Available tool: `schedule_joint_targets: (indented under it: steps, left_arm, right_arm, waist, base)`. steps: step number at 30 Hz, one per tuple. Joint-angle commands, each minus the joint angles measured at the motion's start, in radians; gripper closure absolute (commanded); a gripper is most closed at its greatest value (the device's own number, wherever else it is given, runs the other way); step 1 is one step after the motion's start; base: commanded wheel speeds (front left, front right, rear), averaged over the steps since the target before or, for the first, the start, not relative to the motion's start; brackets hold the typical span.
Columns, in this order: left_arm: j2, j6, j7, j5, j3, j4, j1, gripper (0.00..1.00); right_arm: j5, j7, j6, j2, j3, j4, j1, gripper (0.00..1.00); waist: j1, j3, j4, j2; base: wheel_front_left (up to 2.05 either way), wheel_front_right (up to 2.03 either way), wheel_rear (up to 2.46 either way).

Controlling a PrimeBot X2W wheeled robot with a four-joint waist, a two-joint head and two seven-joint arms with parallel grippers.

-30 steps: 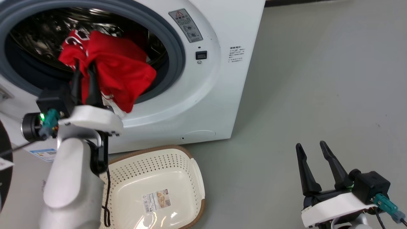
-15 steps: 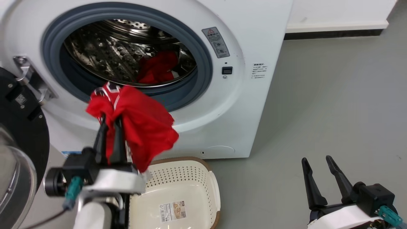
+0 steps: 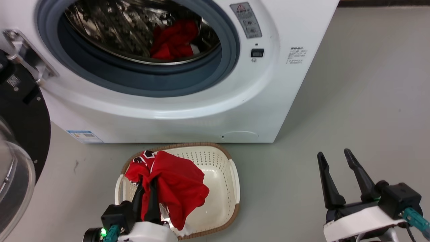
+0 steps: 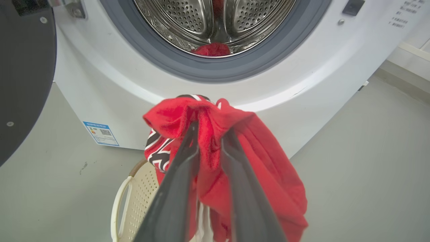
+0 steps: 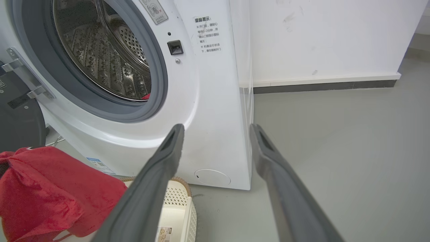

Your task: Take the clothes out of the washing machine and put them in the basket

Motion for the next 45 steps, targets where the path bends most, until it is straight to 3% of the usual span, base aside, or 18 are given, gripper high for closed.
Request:
schedule_joint_targets:
  steps: [1,13,23,35,42,43,44,45]
  left_arm:
    - [-0.003,0.006,-0.014,-0.009,-0.005,0.024,-0.033,1.0]
    - [-0.011,0.04,-0.053,-0.095,-0.035,0.376,-0.293,1.0]
    - [-0.01,0.062,-0.053,-0.155,-0.001,0.604,-0.484,1.0]
    - [0.011,0.026,-0.052,-0.156,0.065,0.918,-0.639,1.0]
    - [0.022,0.017,-0.052,-0.148,0.086,1.008,-0.671,1.0]
    - [0.021,0.018,-0.052,-0.147,0.089,1.013,-0.667,0.7]
    - [0.019,0.019,-0.052,-0.145,0.091,1.011,-0.66,0.27]
    - [0.016,0.018,-0.052,-0.14,0.091,1.009,-0.651,0.0]
  right_arm:
    - [-0.007,-0.003,0.0,0.001,0.002,-0.008,-0.024,0.0]
    - [-0.026,-0.015,0.0,0.001,0.022,-0.014,-0.164,0.0]
    - [-0.011,-0.052,0.0,0.001,0.066,0.027,-0.26,0.0]
    - [0.026,-0.102,0.0,0.001,0.126,0.096,-0.341,0.0]
    - [0.039,-0.123,0.0,0.001,0.128,0.142,-0.356,0.0]
    - [0.037,-0.127,0.0,0.001,0.123,0.149,-0.355,0.0]
    - [0.033,-0.13,0.0,0.001,0.119,0.156,-0.353,0.0]
    - [0.03,-0.132,0.0,0.001,0.115,0.161,-0.349,0.0]
  waist:
    - [0.0,0.063,0.005,-0.0001]
    - [0.0,0.333,-0.027,-0.0001]
    - [0.0,0.481,-0.08,-0.0001]
    - [0.0,0.583,-0.159,-0.0001]
    - [0.0,0.573,-0.177,-0.0001]
    - [0.0,0.561,-0.174,-0.0001]
    - [0.0,0.543,-0.17,-0.0001]
    - [0.0,0.526,-0.165,-0.0001]
  base:
    - [0.0,0.0,0.0]
    - [0.0,0.0,0.0]
    - [0.0,0.0,0.0]
    - [0.0,0.0,0.0]
    - [0.0,0.0,0.0]
    - [0.0,0.0,0.0]
    - [0.0,0.0,0.0]
    - [0.0,0.0,0.0]
